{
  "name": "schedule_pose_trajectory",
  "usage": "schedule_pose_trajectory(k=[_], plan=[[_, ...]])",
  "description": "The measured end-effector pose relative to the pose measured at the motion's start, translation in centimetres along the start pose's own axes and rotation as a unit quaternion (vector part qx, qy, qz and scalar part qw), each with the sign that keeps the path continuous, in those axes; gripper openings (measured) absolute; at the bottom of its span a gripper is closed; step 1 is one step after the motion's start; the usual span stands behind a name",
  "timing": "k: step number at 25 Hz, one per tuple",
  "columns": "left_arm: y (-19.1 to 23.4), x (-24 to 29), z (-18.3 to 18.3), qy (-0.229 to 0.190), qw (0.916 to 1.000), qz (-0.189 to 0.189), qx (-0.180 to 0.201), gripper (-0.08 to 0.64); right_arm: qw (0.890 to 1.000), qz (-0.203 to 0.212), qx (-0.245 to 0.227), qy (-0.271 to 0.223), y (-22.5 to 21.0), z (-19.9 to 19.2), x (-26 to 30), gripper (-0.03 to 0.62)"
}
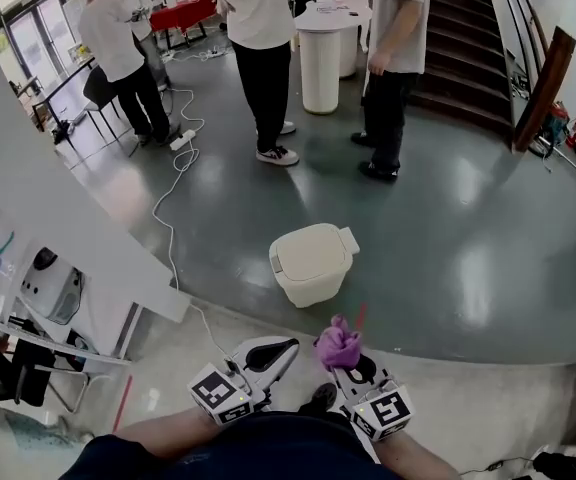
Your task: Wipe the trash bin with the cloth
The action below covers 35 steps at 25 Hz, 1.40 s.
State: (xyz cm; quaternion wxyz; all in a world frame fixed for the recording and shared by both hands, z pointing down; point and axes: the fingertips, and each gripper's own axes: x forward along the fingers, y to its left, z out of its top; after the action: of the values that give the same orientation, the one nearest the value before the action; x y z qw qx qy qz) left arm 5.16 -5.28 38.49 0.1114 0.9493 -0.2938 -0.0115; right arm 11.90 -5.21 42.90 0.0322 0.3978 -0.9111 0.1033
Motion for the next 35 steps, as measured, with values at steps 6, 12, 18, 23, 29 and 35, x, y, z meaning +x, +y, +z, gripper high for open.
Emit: schedule_pose_trajectory(k=[6, 12, 18, 23, 29, 35], plan=[[2.6, 1.3, -0.2, 0.007, 1.0, 0.0, 0.006, -0.012, 1.0, -0.007, 0.012, 0.003, -1.0, -0.4, 1.5, 0.077], [6.1, 1.7, -1.1, 0.014, 0.9997, -0.019, 0.01, -0.012, 0.999, -0.043, 0.014, 0.001, -1.4, -1.3, 3.6, 0.077], [9.8, 2.2, -3.1, 0.029, 0.9986, -0.04, 0.014, -0.012, 0.995, -0.092, 0.027, 0.003, -1.8, -3.2, 6.1, 0.077], [14.2, 3.5, -6.7, 0.054, 0.998, -0.027, 0.017, -0.012, 0.991, -0.131, 0.036, 0.014, -4.3, -6.1, 8.1, 0.077], [19.5, 6.5, -10.7, 0.071, 0.9973, 0.005, 0.018, -0.012, 0.987, -0.155, 0.04, 0.026, -9.1, -9.2, 9.6, 0.077], [23.4, 9.3, -15.6, 0.085, 0.996, 0.023, 0.014, -0.012, 0.982, -0.176, 0.047, 0.041, -13.8, -13.9, 11.4, 0.077]])
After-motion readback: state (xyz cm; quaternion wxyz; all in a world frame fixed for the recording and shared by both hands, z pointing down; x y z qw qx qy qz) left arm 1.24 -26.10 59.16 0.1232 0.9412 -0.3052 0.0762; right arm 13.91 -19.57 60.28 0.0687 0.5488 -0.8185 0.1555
